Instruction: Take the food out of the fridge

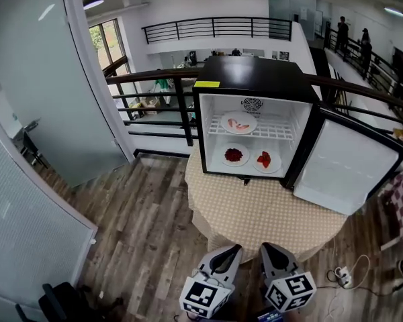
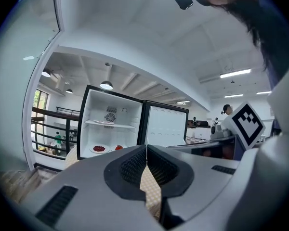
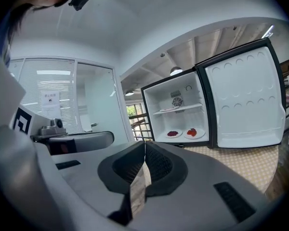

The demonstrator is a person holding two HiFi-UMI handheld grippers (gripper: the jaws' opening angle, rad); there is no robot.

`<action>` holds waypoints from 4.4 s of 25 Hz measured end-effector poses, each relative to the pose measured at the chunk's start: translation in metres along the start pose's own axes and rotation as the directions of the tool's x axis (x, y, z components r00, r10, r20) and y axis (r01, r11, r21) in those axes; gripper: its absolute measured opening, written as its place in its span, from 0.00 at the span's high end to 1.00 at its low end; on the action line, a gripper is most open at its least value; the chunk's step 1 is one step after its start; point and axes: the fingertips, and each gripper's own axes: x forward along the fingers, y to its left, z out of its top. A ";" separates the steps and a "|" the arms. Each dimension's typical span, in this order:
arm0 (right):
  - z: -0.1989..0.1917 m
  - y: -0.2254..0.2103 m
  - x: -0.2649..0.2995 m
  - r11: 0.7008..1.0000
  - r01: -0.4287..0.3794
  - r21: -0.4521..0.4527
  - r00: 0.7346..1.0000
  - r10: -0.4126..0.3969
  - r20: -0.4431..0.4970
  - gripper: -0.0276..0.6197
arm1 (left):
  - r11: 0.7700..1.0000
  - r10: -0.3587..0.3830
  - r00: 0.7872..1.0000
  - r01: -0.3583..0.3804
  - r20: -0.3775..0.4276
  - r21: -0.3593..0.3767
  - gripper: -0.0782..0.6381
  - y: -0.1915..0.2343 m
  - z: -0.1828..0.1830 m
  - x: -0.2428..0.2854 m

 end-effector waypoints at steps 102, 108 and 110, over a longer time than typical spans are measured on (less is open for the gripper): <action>-0.078 -0.326 0.333 0.233 0.391 0.891 0.870 -0.408 -0.275 0.61 | 0.932 -0.353 0.912 0.362 -0.209 0.007 0.87 0.179 -0.050 0.321; -0.077 -0.328 0.334 0.249 0.414 0.875 0.861 -0.420 -0.287 0.62 | 0.935 -0.342 0.914 0.355 -0.217 0.022 0.87 0.180 -0.052 0.320; -0.076 -0.326 0.331 0.252 0.414 0.874 0.860 -0.424 -0.285 0.65 | 0.937 -0.337 0.915 0.350 -0.223 0.020 0.87 0.182 -0.054 0.319</action>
